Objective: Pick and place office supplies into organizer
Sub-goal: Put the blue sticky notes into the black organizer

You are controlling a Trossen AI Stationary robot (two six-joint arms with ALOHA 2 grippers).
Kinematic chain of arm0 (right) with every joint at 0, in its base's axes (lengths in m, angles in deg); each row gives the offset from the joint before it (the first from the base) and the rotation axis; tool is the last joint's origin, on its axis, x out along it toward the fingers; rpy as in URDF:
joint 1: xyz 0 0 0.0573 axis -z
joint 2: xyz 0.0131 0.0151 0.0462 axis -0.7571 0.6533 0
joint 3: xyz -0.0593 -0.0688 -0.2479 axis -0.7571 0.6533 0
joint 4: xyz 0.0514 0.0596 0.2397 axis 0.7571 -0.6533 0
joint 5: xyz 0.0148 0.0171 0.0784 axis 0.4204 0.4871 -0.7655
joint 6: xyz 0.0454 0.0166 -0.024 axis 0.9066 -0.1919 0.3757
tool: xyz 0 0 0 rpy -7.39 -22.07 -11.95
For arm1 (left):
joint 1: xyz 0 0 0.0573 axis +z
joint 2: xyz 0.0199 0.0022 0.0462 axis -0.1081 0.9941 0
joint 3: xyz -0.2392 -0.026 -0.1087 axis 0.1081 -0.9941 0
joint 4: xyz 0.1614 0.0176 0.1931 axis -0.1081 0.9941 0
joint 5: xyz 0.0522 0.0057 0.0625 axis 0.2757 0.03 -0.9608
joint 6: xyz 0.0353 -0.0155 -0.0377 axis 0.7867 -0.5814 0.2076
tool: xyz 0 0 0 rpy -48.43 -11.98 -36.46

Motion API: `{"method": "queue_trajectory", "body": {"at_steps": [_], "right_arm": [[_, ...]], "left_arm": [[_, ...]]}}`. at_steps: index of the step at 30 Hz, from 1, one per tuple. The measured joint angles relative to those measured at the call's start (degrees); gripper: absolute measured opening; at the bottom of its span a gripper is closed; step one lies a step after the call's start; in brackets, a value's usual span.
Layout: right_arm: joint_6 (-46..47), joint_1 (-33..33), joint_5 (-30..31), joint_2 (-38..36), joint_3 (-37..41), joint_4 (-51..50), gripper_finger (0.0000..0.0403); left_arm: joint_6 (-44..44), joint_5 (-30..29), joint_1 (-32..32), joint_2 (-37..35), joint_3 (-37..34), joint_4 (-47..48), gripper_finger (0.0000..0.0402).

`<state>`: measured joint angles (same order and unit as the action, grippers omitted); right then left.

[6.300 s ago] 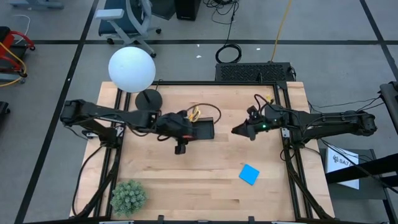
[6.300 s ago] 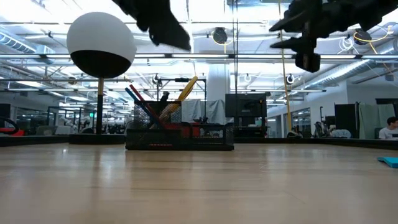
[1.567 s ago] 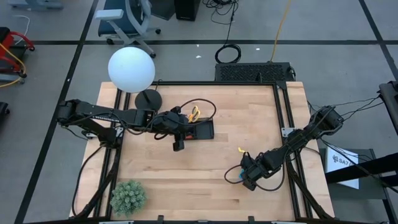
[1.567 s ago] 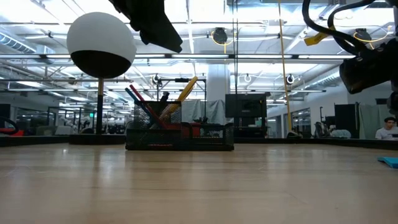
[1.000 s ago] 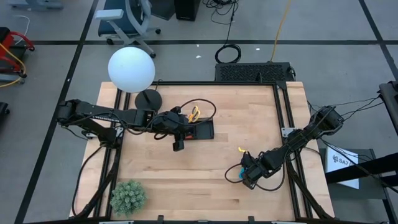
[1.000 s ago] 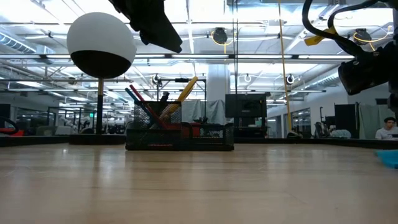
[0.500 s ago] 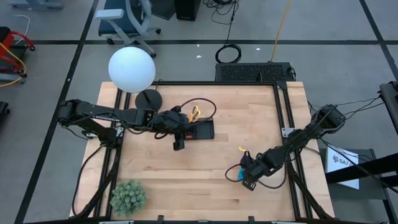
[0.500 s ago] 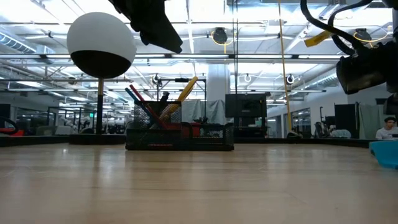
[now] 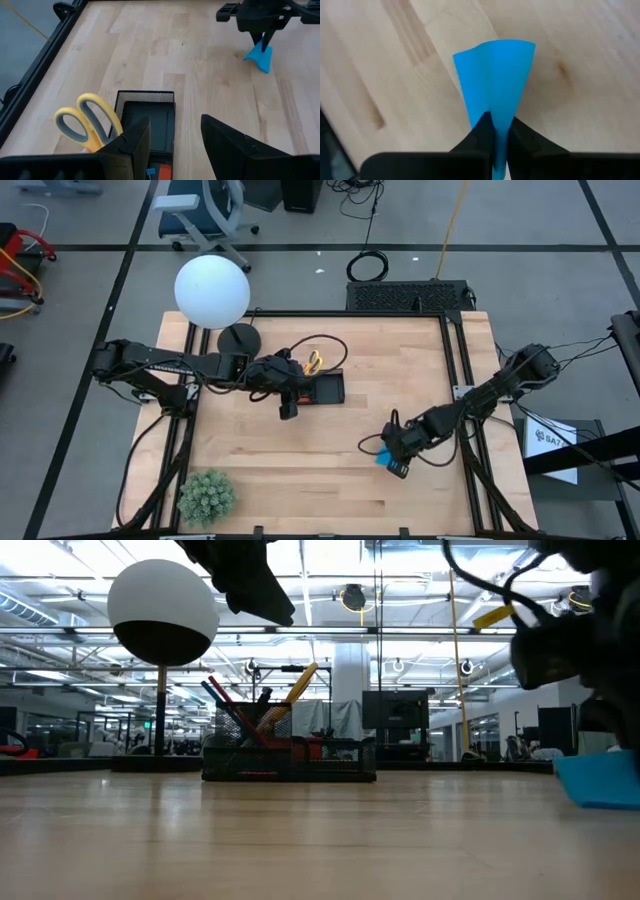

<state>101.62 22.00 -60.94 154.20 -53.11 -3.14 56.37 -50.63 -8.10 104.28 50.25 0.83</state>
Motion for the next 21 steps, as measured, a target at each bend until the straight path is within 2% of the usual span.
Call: {"method": "queue_trajectory", "body": {"at_steps": [8,21], "right_arm": [[-5.8,7.5,-5.6,-0.2,0.0,4.9,0.0015],[-10.6,19.7,-7.1,-0.2,-0.2,17.7,0.0015]], "left_arm": [[-0.6,0.0,-0.3,-2.3,-0.1,-1.8,0.0170],[1.6,-4.2,1.9,-12.1,0.0,-4.7,0.0170]]}}
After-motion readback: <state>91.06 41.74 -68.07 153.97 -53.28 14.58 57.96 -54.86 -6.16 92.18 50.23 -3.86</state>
